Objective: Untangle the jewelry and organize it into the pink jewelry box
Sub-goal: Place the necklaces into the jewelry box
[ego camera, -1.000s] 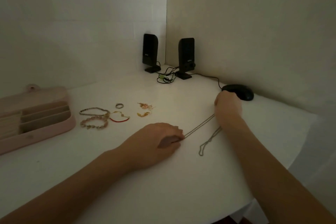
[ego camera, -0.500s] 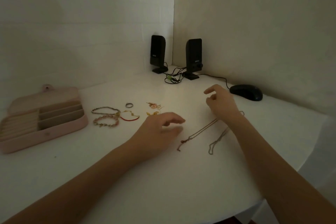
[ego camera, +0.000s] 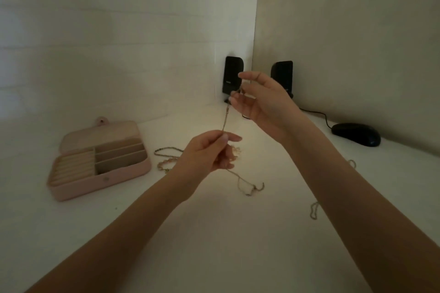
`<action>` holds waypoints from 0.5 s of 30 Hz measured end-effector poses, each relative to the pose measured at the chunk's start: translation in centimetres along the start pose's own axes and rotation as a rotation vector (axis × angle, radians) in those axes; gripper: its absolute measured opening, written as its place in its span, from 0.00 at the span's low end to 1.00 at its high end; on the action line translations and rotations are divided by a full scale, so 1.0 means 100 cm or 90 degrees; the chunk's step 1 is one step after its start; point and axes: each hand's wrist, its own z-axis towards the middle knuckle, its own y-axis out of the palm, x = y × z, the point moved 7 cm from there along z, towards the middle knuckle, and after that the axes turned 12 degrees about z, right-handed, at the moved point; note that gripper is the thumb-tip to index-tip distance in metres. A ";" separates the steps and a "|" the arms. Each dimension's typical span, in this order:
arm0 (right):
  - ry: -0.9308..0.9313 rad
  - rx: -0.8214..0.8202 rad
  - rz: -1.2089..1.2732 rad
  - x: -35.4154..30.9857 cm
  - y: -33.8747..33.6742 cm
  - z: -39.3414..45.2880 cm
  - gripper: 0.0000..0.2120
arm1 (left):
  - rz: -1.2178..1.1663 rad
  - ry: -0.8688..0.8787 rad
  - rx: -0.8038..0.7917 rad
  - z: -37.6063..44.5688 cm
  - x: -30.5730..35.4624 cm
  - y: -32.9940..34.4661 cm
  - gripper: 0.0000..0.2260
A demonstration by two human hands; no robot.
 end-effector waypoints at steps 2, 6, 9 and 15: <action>0.004 0.014 0.066 0.003 0.004 0.010 0.09 | 0.031 -0.002 0.033 -0.002 -0.001 -0.022 0.13; 0.086 -0.042 0.042 0.028 0.019 0.022 0.13 | 0.111 0.052 0.116 -0.011 0.012 -0.076 0.14; 0.210 -0.144 -0.054 0.061 0.039 0.022 0.15 | 0.157 0.075 0.180 -0.014 0.031 -0.113 0.15; 0.239 -0.292 -0.232 0.107 0.094 0.024 0.13 | 0.211 0.155 0.218 -0.006 0.063 -0.155 0.16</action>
